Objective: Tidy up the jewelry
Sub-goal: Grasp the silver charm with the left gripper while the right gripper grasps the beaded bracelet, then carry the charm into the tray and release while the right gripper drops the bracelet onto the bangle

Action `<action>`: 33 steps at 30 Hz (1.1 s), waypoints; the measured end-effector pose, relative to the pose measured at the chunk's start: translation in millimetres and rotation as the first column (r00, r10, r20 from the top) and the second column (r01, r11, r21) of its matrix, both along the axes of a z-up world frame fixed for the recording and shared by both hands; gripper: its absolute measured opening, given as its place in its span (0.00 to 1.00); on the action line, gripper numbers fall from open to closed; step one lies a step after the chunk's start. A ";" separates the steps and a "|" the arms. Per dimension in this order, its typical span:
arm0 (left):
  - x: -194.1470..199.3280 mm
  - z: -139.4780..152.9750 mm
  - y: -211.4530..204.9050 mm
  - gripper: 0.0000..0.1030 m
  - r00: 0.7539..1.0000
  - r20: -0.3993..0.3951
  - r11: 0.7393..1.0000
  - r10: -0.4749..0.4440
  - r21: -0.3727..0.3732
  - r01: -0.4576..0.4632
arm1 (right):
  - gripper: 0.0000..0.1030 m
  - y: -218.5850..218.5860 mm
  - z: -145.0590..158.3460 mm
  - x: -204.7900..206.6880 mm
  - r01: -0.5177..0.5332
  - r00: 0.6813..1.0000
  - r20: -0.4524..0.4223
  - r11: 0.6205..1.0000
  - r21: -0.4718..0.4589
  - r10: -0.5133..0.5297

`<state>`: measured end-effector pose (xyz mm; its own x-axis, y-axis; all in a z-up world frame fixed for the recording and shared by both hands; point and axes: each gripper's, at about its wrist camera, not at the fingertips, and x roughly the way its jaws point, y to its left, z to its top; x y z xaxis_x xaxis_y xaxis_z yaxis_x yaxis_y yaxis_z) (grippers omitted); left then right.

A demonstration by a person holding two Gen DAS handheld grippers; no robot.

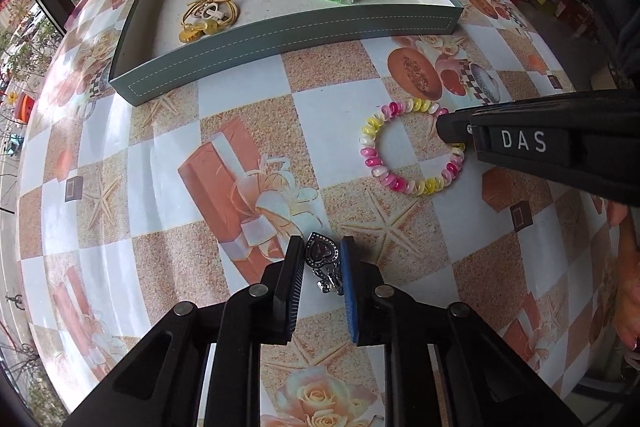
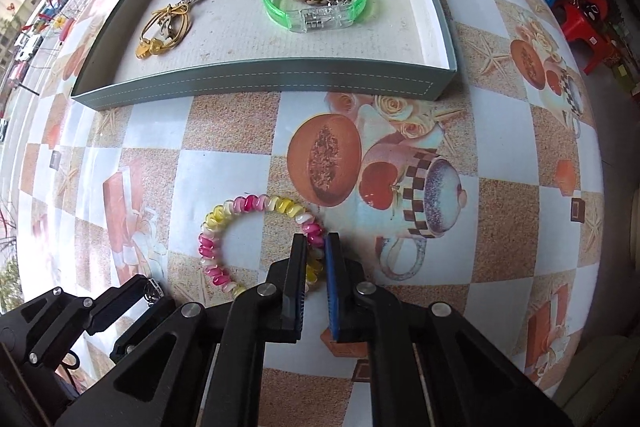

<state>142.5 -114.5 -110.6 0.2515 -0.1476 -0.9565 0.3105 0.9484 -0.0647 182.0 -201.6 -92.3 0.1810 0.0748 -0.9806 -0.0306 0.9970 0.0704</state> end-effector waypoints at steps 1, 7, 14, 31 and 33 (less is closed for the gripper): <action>0.7 0.4 2.9 0.31 1.000 -0.007 1.000 0.010 -0.012 -0.010 | 0.09 -4.1 0.1 -2.2 0.014 1.000 -0.002 1.000 0.012 -0.014; -3.9 1.3 18.1 0.31 0.998 -0.034 0.998 0.044 -0.039 -0.046 | 0.09 -22.7 3.1 -15.8 0.066 0.998 -0.004 0.996 0.055 -0.066; -12.4 12.1 26.7 0.31 0.999 -0.018 0.998 0.041 -0.041 -0.042 | 0.09 -41.8 13.6 -35.6 0.105 0.995 -0.011 0.990 0.098 -0.104; -2.2 58.4 42.6 0.31 0.996 0.039 0.994 0.078 -0.083 -0.075 | 0.09 -74.3 56.2 -63.7 0.163 0.986 0.004 0.972 0.167 -0.166; -0.2 62.5 42.9 0.31 0.996 0.046 0.993 0.079 -0.087 -0.074 | 0.09 -74.2 61.5 -61.0 0.162 0.986 0.013 0.972 0.169 -0.167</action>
